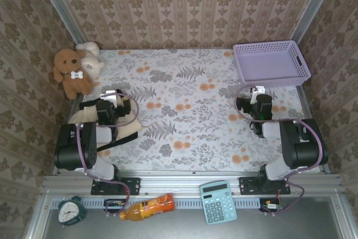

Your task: Fold and stack the mixed laundry pile

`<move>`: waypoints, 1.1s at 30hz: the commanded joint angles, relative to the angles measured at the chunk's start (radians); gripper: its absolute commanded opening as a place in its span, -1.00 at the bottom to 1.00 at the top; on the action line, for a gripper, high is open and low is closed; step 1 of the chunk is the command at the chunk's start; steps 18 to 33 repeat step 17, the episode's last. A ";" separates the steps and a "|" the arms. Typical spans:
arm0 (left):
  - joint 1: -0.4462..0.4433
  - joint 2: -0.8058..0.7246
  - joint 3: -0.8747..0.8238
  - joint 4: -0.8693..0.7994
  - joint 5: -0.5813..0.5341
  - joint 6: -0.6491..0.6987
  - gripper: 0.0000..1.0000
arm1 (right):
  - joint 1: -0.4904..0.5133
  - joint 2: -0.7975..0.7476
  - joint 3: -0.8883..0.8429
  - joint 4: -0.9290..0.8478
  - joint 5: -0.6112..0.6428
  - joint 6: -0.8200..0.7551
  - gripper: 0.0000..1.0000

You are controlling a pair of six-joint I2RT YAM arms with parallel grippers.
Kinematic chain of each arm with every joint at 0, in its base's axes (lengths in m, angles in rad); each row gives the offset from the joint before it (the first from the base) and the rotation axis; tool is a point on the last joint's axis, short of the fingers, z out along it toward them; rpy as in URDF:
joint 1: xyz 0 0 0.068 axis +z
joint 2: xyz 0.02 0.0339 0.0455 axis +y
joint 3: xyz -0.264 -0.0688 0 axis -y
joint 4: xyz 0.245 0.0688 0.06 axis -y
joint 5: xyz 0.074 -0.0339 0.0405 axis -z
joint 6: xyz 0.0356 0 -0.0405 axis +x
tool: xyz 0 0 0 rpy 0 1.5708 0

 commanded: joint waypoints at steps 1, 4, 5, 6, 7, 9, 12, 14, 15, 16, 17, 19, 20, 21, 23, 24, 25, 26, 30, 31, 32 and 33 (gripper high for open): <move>-0.012 0.014 -0.013 0.137 -0.039 0.031 1.00 | 0.011 -0.003 -0.001 0.093 0.020 -0.014 1.00; -0.013 0.007 -0.007 0.111 -0.066 0.020 1.00 | 0.014 0.001 -0.001 0.099 0.019 -0.018 1.00; -0.015 0.008 0.003 0.100 -0.070 0.022 1.00 | 0.017 0.000 0.001 0.097 0.012 -0.026 1.00; -0.016 0.005 0.014 0.069 -0.071 0.019 1.00 | 0.017 0.000 0.002 0.090 0.004 -0.027 1.00; -0.019 0.006 0.026 0.047 -0.072 0.023 1.00 | 0.017 0.002 0.002 0.094 0.004 -0.028 1.00; -0.032 0.008 0.034 0.038 -0.081 0.038 1.00 | 0.016 0.002 0.004 0.092 0.003 -0.027 1.00; -0.035 0.010 0.036 0.038 -0.086 0.040 1.00 | 0.016 0.003 0.006 0.085 0.004 -0.027 1.00; -0.035 0.010 0.036 0.037 -0.086 0.040 1.00 | 0.016 0.002 0.005 0.087 0.002 -0.027 1.00; -0.035 0.009 0.036 0.035 -0.085 0.040 1.00 | 0.016 0.000 0.004 0.090 0.004 -0.027 1.00; -0.034 0.009 0.037 0.034 -0.087 0.040 1.00 | 0.017 -0.001 0.002 0.092 0.003 -0.027 1.00; -0.036 0.010 0.038 0.033 -0.090 0.040 0.98 | 0.016 0.000 0.004 0.091 0.002 -0.027 1.00; -0.036 0.010 0.038 0.033 -0.090 0.040 0.98 | 0.016 0.000 0.004 0.091 0.002 -0.027 1.00; -0.036 0.010 0.038 0.033 -0.090 0.040 0.98 | 0.016 0.000 0.004 0.091 0.002 -0.027 1.00; -0.036 0.010 0.038 0.033 -0.090 0.040 0.98 | 0.016 0.000 0.004 0.091 0.002 -0.027 1.00; -0.036 0.010 0.038 0.033 -0.090 0.040 0.98 | 0.016 0.000 0.004 0.091 0.002 -0.027 1.00; -0.036 0.010 0.038 0.033 -0.090 0.040 0.98 | 0.016 0.000 0.004 0.091 0.002 -0.027 1.00; -0.036 0.010 0.038 0.033 -0.090 0.040 0.98 | 0.016 0.000 0.004 0.091 0.002 -0.027 1.00; -0.036 0.010 0.038 0.033 -0.090 0.040 0.98 | 0.016 0.000 0.004 0.091 0.002 -0.027 1.00; -0.036 0.010 0.038 0.033 -0.090 0.040 0.98 | 0.016 0.000 0.004 0.091 0.002 -0.027 1.00; -0.036 0.010 0.038 0.033 -0.090 0.040 0.98 | 0.016 0.000 0.004 0.091 0.002 -0.027 1.00; -0.036 0.010 0.038 0.033 -0.090 0.040 0.98 | 0.016 0.000 0.004 0.091 0.002 -0.027 1.00; -0.036 0.010 0.038 0.033 -0.090 0.040 0.98 | 0.016 0.000 0.004 0.091 0.002 -0.027 1.00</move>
